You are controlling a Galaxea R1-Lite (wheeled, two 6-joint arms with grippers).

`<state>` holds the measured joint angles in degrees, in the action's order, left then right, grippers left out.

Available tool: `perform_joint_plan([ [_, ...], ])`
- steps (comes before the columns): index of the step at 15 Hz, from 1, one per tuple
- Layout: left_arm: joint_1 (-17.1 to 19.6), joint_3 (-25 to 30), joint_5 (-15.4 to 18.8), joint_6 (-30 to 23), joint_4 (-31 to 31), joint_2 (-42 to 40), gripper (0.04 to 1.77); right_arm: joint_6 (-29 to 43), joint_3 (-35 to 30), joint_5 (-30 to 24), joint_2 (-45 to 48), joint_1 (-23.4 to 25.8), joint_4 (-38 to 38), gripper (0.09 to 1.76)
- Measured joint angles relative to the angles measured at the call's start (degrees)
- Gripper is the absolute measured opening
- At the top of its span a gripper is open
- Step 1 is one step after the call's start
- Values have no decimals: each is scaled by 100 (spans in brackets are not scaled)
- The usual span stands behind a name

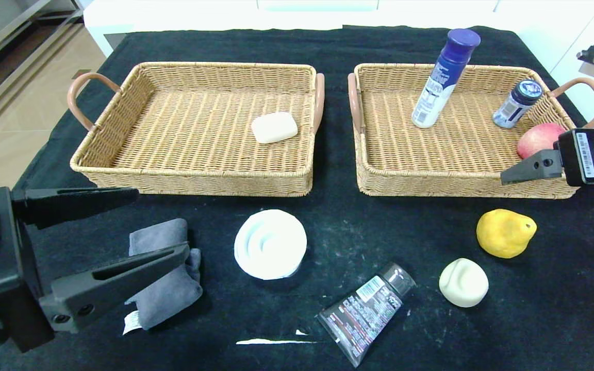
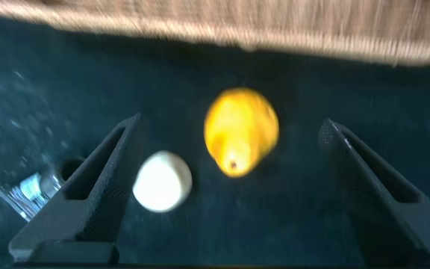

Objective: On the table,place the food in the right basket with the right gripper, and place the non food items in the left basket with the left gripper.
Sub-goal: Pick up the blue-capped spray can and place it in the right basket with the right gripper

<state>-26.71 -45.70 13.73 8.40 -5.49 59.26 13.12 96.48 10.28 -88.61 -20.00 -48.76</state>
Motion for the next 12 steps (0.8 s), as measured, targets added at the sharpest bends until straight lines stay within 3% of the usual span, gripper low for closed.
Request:
perform_joint_plan([
  [3, 0, 11, 0, 0, 0, 6, 172, 278, -65, 28, -20, 6, -294, 170],
  [12, 0, 17, 0, 0, 11, 6, 172, 811, -778, 217, -52, 0, -247, 170],
])
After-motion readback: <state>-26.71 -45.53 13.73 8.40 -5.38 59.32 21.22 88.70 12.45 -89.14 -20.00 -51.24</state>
